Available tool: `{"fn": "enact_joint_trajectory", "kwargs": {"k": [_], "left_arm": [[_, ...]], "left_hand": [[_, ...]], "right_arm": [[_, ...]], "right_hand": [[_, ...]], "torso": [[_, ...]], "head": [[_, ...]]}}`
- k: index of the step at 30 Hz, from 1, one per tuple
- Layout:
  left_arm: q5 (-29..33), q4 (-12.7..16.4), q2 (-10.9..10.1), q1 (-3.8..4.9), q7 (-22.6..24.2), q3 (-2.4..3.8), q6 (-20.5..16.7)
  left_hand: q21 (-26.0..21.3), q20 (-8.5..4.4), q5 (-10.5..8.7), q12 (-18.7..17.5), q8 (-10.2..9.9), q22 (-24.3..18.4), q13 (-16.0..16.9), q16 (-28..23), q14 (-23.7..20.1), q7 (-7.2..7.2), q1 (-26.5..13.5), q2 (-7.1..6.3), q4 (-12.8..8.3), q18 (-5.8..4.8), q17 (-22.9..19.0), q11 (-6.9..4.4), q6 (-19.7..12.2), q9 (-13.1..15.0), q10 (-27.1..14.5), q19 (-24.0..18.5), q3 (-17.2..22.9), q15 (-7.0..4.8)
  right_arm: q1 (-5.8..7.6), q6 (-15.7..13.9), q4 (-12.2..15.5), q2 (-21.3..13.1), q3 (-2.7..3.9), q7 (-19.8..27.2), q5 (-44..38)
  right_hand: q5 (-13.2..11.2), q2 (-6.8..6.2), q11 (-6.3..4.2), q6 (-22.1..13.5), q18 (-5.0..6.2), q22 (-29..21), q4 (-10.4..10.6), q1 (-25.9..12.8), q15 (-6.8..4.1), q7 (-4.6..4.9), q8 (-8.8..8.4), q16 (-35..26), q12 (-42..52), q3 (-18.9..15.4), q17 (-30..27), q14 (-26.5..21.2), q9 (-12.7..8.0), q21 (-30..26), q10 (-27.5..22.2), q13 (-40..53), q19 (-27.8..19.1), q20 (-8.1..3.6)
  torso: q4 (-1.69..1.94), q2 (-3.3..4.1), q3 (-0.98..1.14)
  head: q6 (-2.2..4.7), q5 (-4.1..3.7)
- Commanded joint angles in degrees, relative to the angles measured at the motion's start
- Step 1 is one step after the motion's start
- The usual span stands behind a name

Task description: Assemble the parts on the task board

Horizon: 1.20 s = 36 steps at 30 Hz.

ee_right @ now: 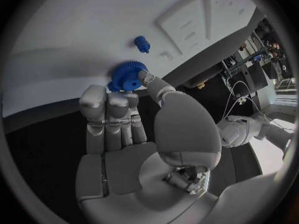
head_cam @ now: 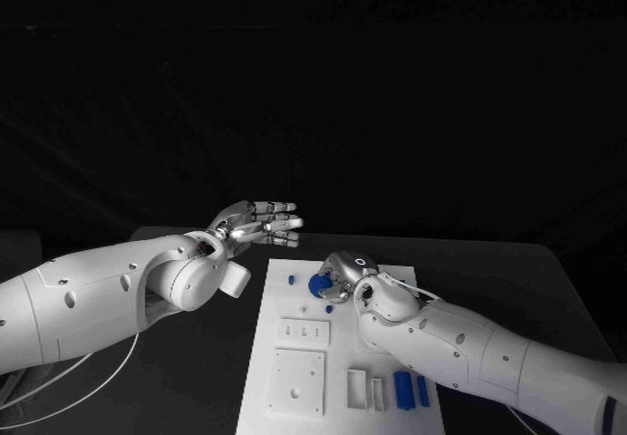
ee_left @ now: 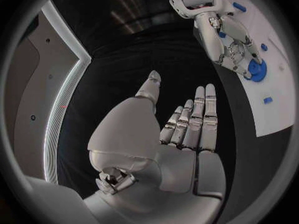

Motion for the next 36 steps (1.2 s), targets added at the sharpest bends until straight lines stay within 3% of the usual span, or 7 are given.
{"fn": "enact_joint_trajectory", "kwargs": {"k": [1,4,7,12,20,28,36], "left_arm": [[-0.35,0.06,0.10,0.03,0.40,0.03,1.00],[-0.37,0.07,0.13,0.03,0.40,0.03,1.01],[-0.37,0.08,0.13,0.03,0.38,0.03,1.02],[-0.38,0.04,0.10,0.03,0.39,0.03,1.00],[-0.38,-0.06,-0.16,0.03,0.36,0.03,0.89],[-0.42,-0.30,-0.74,0.03,0.44,0.03,0.66],[-0.75,-0.60,-1.29,0.03,0.66,0.02,0.61]], "left_hand": [[0.17,-0.04,0.02,0.09,0.05,-0.06,-0.04,0.11,-0.29,1.81,0.00,0.36,-0.36,-0.40,0.05,-0.34,-0.19,-0.06,-0.14,-0.24,0.00,0.06],[0.16,-0.02,0.03,0.10,0.05,-0.06,-0.04,0.08,-0.34,1.82,-0.02,0.34,-0.34,-0.39,0.05,-0.35,-0.18,-0.06,-0.08,-0.28,0.01,0.08],[0.16,-0.02,0.03,0.09,0.05,-0.07,-0.05,0.09,-0.32,1.85,-0.10,0.37,-0.27,-0.39,0.05,-0.32,-0.22,-0.06,-0.17,-0.29,0.01,0.07],[0.16,-0.02,0.03,0.09,0.05,-0.07,-0.05,0.09,-0.32,1.85,-0.10,0.37,-0.27,-0.39,0.05,-0.32,-0.22,-0.06,-0.17,-0.29,0.01,0.07],[0.14,0.00,0.04,0.08,0.04,-0.07,-0.05,0.09,-0.34,1.98,-0.13,0.29,-0.16,-0.38,0.05,-0.22,-0.36,-0.07,-0.31,-0.32,0.07,0.09],[0.15,0.00,0.05,0.08,0.04,-0.06,-0.05,0.10,-0.34,2.06,-0.07,0.25,-0.17,-0.37,0.05,-0.16,-0.40,-0.07,-0.33,-0.30,0.11,0.10],[0.18,-0.01,0.05,0.10,0.06,-0.05,-0.04,0.13,-0.30,2.07,-0.04,0.16,-0.10,-0.36,0.05,-0.16,-0.17,-0.06,0.10,-0.27,0.19,0.08]], "right_arm": [[-0.18,0.25,-0.38,-0.04,-0.09,0.07,0.84],[-0.19,0.07,-0.66,0.08,-0.09,0.69,1.84],[-0.19,-0.17,-0.71,0.10,-0.09,1.32,3.46],[-0.19,-1.23,-0.18,-0.34,-0.09,2.01,5.01],[-0.27,-4.27,4.18,-3.81,0.70,2.61,6.15],[-0.33,-6.67,11.70,-10.92,4.74,4.15,8.78],[-0.32,-4.55,15.01,-19.13,8.12,10.53,15.14]], "right_hand": [[-0.66,-0.71,0.42,-4.12,-0.03,5.82,0.39,-0.12,0.21,0.81,0.42,-0.61,-0.96,-2.33,-0.28,-0.16,-0.13,-0.64,-0.64,-0.89,0.38,-0.02],[-3.37,-0.54,0.38,-13.53,0.27,5.74,2.40,0.69,0.31,0.93,0.16,-0.95,-1.33,-9.11,-0.44,-0.16,-0.48,-1.31,-0.78,-1.53,0.44,0.26],[-6.43,-1.38,0.61,-15.59,0.36,5.68,14.15,-0.19,0.42,1.03,0.02,-1.32,-1.49,-15.25,-0.53,-0.11,-0.57,-2.31,-1.16,-2.04,0.62,0.35],[-5.81,-2.44,1.62,-15.98,1.04,5.66,24.07,-0.05,1.11,1.86,0.04,-1.32,-1.56,-20.59,-0.50,-0.13,-0.57,-2.99,-1.89,-2.93,0.77,1.04],[-3.28,-1.79,1.45,-13.31,1.04,5.66,22.42,0.25,1.02,1.62,0.13,-1.13,-1.25,-19.34,-0.39,-0.10,-0.47,-2.99,-1.63,-3.10,0.85,0.98],[-4.28,-0.92,1.27,-10.76,0.83,5.75,16.44,0.50,0.89,1.43,0.22,-1.05,-0.96,-16.52,-0.38,-0.09,-0.36,-2.48,-1.42,-3.14,0.87,0.82],[-4.59,0.78,1.04,-7.45,0.40,5.65,5.16,3.79,0.68,1.47,0.28,-1.27,-1.18,-9.99,-0.37,-0.19,-0.28,-3.03,-1.54,-3.24,0.48,0.58]], "torso": [[-0.05,0.00,-0.03],[-0.04,0.00,-0.02],[0.02,0.00,-0.04],[0.02,-0.03,-0.03],[-0.13,-0.12,0.04],[-0.66,-0.32,0.24],[-1.84,-0.56,0.80]], "head": [[0.03,0.00],[0.05,-0.01],[0.03,-0.06],[0.10,-0.02],[0.51,-0.06],[1.25,0.05],[1.44,0.42]]}}
